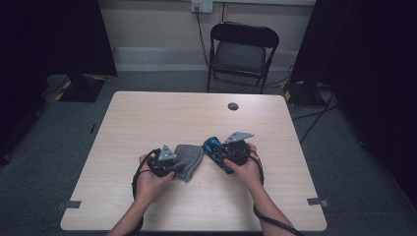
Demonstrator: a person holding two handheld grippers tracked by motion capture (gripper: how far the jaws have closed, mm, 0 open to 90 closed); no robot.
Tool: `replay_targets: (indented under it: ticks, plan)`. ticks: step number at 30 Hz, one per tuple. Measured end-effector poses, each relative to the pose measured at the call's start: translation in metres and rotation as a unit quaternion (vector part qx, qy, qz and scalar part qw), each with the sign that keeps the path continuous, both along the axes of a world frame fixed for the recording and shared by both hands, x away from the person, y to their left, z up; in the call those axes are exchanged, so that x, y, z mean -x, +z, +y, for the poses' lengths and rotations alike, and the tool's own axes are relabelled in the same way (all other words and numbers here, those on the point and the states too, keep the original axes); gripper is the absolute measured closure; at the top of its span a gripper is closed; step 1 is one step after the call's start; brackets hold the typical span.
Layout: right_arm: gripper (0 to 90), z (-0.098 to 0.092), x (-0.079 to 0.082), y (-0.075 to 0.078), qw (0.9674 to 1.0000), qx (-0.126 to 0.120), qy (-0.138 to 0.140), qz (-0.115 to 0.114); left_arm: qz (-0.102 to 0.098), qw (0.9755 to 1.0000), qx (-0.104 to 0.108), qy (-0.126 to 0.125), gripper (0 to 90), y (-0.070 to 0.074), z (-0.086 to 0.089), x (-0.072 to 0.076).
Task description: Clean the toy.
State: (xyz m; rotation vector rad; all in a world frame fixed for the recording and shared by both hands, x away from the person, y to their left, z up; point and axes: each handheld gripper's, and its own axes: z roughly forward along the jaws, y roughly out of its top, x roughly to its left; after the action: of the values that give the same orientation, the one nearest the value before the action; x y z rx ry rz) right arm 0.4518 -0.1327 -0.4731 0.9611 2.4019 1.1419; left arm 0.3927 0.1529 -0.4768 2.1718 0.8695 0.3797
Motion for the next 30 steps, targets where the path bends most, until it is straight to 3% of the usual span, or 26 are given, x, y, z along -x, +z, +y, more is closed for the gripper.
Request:
replay_targets:
  ticks: [2,4,10,20,30]
  plan:
    - [43.7,0.0,0.0,0.0,0.9997,0.023,0.008,0.002,0.0,1.0,-0.001,0.0,74.4,0.0,0.0,0.0]
    - [44.2,0.001,0.0,-0.002,0.9995,0.03,0.007,-0.003,0.001,1.0,0.0,0.0,74.4,0.0,-0.001,0.0]
    - [45.0,0.005,0.002,-0.004,0.9994,0.034,0.001,-0.013,0.001,1.0,0.002,0.005,74.4,0.0,-0.003,0.003]
    - [45.2,0.007,0.003,-0.004,0.9995,0.03,-0.011,-0.009,0.01,0.9995,-0.012,-0.028,74.9,-0.002,-0.023,0.007]
    - [45.2,0.006,0.003,-0.005,0.9996,0.023,-0.013,-0.009,0.017,0.9985,-0.006,-0.052,75.3,-0.002,-0.037,0.012]
